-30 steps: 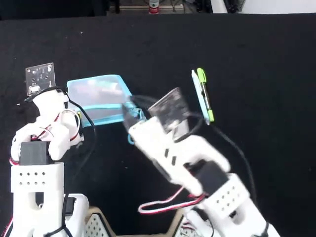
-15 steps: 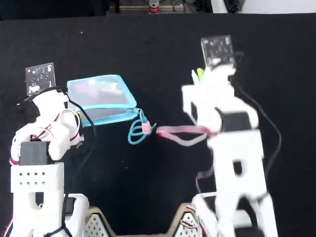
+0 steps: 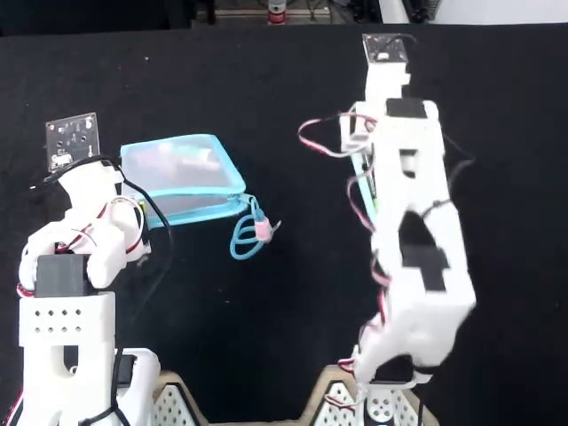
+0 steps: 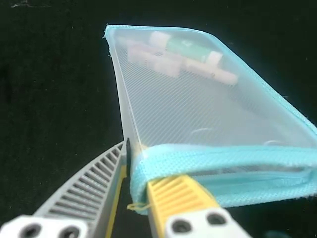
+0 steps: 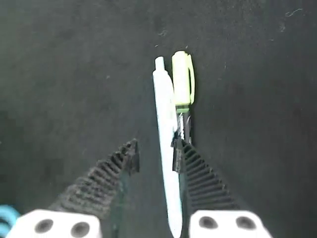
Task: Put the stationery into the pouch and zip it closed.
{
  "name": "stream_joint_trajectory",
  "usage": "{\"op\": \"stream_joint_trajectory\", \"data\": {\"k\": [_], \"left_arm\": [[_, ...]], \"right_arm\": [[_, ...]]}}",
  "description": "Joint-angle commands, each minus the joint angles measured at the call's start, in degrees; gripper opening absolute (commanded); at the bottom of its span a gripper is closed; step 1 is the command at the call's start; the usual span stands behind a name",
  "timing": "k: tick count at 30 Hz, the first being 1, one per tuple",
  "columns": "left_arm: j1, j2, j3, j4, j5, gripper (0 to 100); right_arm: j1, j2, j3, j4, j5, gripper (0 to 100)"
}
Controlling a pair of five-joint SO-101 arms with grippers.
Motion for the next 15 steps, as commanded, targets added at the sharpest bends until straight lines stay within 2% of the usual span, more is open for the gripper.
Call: {"op": "stream_joint_trajectory", "data": {"k": [1,8,15], "left_arm": [[0.13,-0.44,-1.01,0.26,-0.26,3],[0.13,-0.44,-1.01,0.26,-0.26,3],[0.13,-0.44,-1.01,0.26,-0.26,3]], "right_arm": [[2.81,11.38,-16.13,0.44,0.53,11.4],[3.60,26.68,-34.51,0.88,0.53,11.4],[1.67,35.47,-50.51,10.64,0.62,11.4]]}}
